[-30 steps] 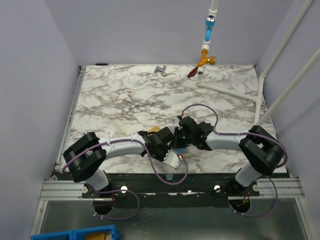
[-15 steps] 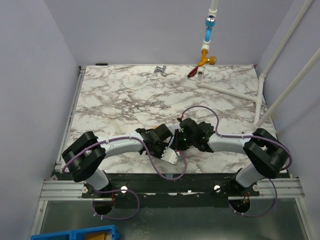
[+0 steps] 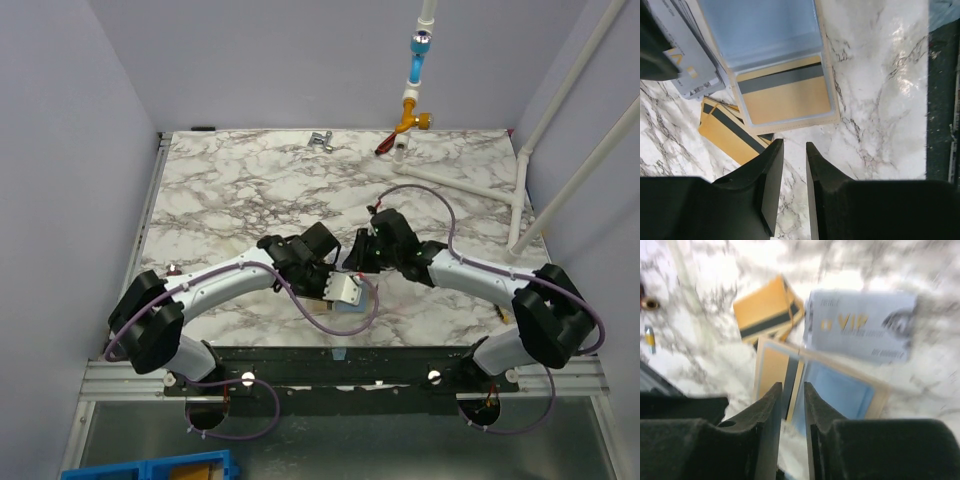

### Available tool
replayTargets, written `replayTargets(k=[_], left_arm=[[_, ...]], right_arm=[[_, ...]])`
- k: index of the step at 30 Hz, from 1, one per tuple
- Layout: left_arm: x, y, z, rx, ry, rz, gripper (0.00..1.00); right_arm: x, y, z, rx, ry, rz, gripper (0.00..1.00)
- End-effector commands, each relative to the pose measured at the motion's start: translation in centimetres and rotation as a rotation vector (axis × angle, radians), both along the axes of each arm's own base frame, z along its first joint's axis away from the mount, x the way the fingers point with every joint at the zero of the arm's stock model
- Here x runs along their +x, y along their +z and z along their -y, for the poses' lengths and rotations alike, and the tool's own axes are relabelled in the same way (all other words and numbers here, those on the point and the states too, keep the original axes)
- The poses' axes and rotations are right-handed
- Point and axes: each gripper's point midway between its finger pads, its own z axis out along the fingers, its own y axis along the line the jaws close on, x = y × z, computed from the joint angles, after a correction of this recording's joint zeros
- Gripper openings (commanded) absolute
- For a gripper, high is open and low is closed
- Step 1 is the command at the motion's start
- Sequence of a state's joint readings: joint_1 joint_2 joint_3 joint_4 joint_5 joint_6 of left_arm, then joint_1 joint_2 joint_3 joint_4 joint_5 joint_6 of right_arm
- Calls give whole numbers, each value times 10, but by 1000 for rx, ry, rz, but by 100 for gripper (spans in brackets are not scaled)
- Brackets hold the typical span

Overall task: Put the credit cards into the card holder
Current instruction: Insert the credit card into the card holder, then pick up the credit card from the center of the board.

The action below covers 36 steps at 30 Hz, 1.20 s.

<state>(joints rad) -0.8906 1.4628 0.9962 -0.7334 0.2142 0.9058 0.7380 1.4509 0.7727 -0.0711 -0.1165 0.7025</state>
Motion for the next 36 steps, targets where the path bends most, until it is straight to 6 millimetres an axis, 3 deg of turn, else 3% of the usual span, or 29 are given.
replayTargets(k=[1,4,6,9,14,25,28,31,36], left_arm=[[-6,30,12,-108,77,-112,27],[23,47,22,-185,161,-97,27],[48,50,28,-215,210,-56,27],[75,41,34,-218,233,-3,27],[95,27,52,-224,246,-9,27],[128,4,72,-203,273,5,27],[130,-3,71,-185,274,0,27],[130,-5,73,-172,268,-7,27],[134,-2,69,-160,280,0,27]], right_arm=[[47,12,18,-82,-75,88,34],[72,11,25,-113,-104,108,51],[82,4,28,-130,-110,101,56],[91,-10,31,-169,-114,89,63],[93,-33,38,-219,-130,59,69],[77,-61,62,-233,-182,0,68],[72,-70,66,-227,-200,-22,63],[68,-71,70,-214,-232,-24,49],[60,-72,74,-167,-258,-38,46]])
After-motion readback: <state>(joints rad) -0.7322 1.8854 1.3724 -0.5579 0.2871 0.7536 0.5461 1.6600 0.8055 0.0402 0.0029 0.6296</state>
